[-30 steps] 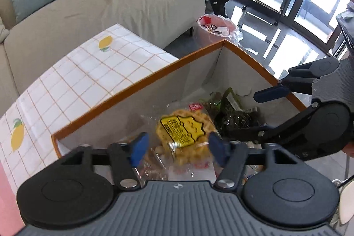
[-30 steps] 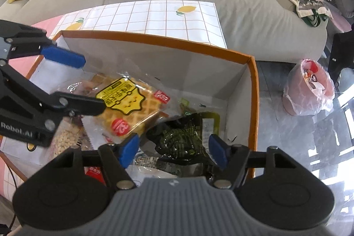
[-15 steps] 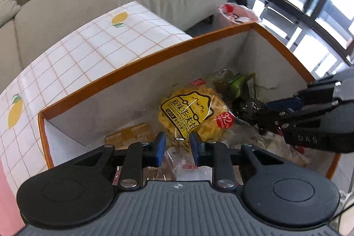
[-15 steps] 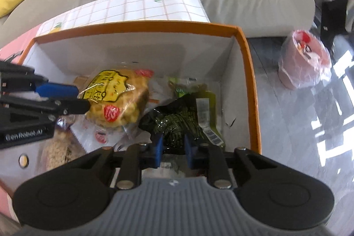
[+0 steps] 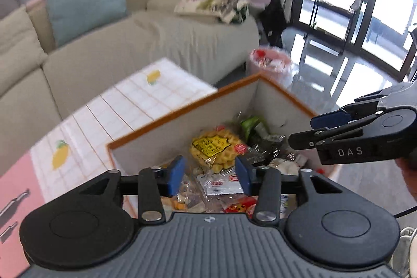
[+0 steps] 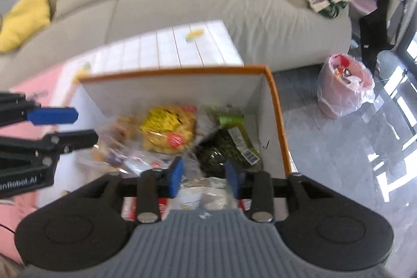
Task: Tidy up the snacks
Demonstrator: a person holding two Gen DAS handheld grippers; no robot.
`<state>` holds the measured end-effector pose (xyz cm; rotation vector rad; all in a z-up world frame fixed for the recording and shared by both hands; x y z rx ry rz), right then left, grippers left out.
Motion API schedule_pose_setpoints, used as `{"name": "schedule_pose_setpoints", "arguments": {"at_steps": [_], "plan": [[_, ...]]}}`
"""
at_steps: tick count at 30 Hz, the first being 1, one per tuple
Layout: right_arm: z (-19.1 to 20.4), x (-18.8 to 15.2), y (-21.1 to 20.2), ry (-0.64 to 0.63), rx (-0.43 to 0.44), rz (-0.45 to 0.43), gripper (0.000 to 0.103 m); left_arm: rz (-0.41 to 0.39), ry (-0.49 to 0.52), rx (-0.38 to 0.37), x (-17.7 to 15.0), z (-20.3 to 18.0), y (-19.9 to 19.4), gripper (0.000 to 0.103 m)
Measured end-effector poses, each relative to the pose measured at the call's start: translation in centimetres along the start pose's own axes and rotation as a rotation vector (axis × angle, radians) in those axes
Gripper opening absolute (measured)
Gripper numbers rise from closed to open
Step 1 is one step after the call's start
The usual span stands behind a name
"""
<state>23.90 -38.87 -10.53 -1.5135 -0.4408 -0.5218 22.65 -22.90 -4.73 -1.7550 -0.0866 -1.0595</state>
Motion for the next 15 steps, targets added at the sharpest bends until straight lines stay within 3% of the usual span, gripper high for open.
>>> {"name": "schedule_pose_setpoints", "arguments": {"at_steps": [9, 15], "plan": [[4.6, -1.2, -10.3, 0.010, -0.005, -0.203, 0.063, -0.172, -0.059, 0.066, -1.4, 0.4, -11.3, 0.059], [9.2, -3.3, -15.6, -0.042, -0.042, -0.337, 0.072, -0.253, -0.163, 0.187, -5.0, 2.0, -17.2, 0.060]]}}
Point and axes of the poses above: each gripper's, at about its wrist camera, not at the fingertips, and y roughly the way its jaws point, z to its left, x to its top, the point moved 6 cm from there along y, roughly the way its jaws point, and after that the axes turned 6 degrees about -y, right-handed, at the moved point
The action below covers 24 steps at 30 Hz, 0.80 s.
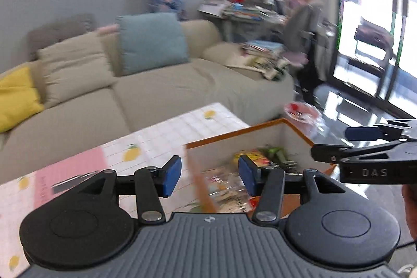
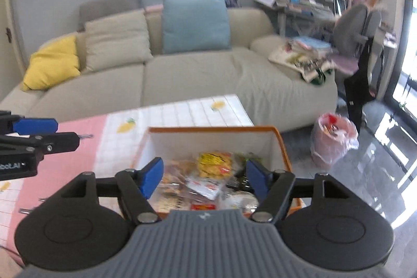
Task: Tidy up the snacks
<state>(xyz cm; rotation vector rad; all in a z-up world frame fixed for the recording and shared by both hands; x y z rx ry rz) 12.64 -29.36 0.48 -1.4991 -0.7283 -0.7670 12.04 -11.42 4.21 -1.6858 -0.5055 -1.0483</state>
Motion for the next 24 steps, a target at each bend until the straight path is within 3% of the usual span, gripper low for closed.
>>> {"name": "schedule_pose_setpoints", "arguments": {"at_steps": [5, 7, 9, 14, 24], "plan": [[4.3, -1.3, -3.5, -0.025, -0.012, -0.075, 0.079, -0.031, -0.009, 0.122, -2.8, 2.0, -3.4, 0.066], [5.7, -2.3, -4.0, -0.018, -0.017, -0.077, 0.080, -0.015, -0.005, 0.175, -4.3, 2.7, -4.0, 0.073], [7.1, -3.5, -4.4, -0.028, -0.031, -0.073, 0.081, 0.002, -0.026, 0.198, -5.6, 3.2, -4.2, 0.073], [8.8, -6.2, -4.6, -0.084, -0.105, -0.071, 0.084, 0.019, -0.070, 0.159, -7.5, 3.8, -3.6, 0.074], [9.5, -9.4, -2.7, -0.079, -0.095, 0.010, 0.090, 0.096, -0.103, 0.153, -11.1, 4.4, -1.8, 0.075]]}}
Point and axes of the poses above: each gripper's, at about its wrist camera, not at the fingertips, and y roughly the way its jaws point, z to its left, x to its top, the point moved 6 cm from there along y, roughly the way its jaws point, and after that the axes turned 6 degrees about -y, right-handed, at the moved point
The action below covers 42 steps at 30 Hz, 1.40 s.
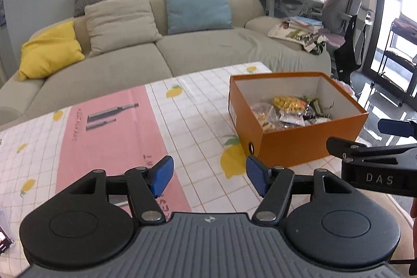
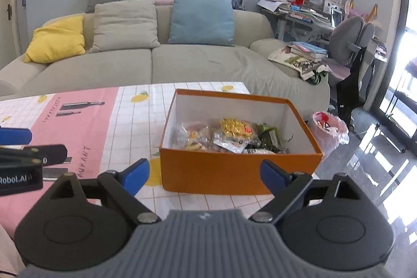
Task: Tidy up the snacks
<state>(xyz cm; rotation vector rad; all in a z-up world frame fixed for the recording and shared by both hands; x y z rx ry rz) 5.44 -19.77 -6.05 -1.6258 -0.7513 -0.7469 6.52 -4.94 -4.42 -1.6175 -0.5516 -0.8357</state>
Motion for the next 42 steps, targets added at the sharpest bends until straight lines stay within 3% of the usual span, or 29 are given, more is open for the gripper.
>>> {"name": "schedule_pose_setpoints", "arguments": {"at_steps": [14, 42], "plan": [[0.2, -0.3, 2.8, 0.016, 0.024, 0.059, 0.090, 0.034, -0.003, 0.042, -0.5, 1.0, 1.1, 0.075], [0.2, -0.1, 1.8, 0.008, 0.019, 0.045, 0.090, 0.024, -0.016, 0.035, 0.0, 1.0, 0.0, 0.075]]}}
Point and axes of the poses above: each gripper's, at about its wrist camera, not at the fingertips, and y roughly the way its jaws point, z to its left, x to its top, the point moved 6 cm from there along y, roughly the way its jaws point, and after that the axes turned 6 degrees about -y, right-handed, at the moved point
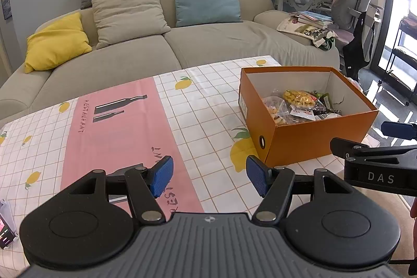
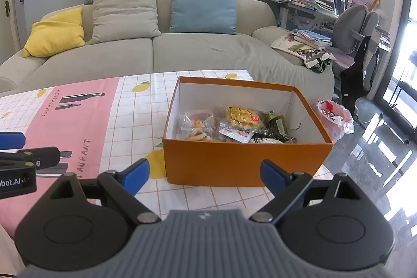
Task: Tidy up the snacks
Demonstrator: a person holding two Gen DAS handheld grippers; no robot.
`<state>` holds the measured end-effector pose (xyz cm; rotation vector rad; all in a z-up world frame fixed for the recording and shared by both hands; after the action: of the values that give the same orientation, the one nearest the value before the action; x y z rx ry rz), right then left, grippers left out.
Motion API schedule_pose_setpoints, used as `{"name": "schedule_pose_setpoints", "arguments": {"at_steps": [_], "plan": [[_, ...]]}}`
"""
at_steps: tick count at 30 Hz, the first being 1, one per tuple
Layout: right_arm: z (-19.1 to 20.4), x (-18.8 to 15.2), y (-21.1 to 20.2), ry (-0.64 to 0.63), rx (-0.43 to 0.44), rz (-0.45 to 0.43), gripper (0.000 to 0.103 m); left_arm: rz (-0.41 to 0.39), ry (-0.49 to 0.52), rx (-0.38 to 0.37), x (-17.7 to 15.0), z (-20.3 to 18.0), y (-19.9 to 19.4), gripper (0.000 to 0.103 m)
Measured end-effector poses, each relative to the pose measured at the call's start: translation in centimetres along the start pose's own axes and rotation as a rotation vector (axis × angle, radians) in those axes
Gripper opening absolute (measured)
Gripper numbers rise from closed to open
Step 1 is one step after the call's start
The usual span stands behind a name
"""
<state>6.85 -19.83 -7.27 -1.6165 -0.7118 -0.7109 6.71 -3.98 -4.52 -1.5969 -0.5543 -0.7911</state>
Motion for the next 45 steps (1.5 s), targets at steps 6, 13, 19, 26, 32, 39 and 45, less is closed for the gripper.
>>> {"name": "schedule_pose_setpoints", "arguments": {"at_steps": [6, 13, 19, 26, 32, 39, 45], "plan": [[0.2, 0.1, -0.3, -0.003, -0.003, -0.007, 0.090, -0.005, -0.011, -0.001, 0.1, 0.0, -0.5, 0.075], [0.4, 0.1, -0.6, -0.006, -0.004, -0.015, 0.090, -0.006, -0.016, -0.002, 0.1, 0.2, -0.6, 0.075], [0.6, 0.1, -0.8, -0.010, -0.004, -0.019, 0.090, -0.007, -0.027, -0.005, 0.3, 0.3, -0.9, 0.075], [0.6, 0.2, -0.9, -0.012, -0.003, -0.019, 0.090, -0.014, -0.027, 0.000, 0.4, 0.2, -1.1, 0.075], [0.7, 0.2, -1.1, -0.018, -0.002, -0.030, 0.097, -0.019, -0.025, 0.003, 0.6, 0.3, -1.3, 0.075], [0.7, 0.3, -1.3, -0.026, 0.002, -0.035, 0.097, -0.015, -0.024, 0.005, 0.7, 0.4, -1.4, 0.075], [0.3, 0.2, -1.4, -0.026, -0.001, -0.033, 0.098, -0.017, -0.022, 0.016, 0.5, 0.2, -1.3, 0.075]]}}
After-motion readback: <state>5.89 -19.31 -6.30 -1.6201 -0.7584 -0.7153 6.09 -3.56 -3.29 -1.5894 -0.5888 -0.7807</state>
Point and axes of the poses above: each gripper's, at about its wrist camera, not at the fingertips, and y roughly the way its jaws point, z to its left, x to its top, the point moved 6 cm from there along y, roughly the way its jaws point, and after that the axes turned 6 degrees about -y, right-handed, at the moved point
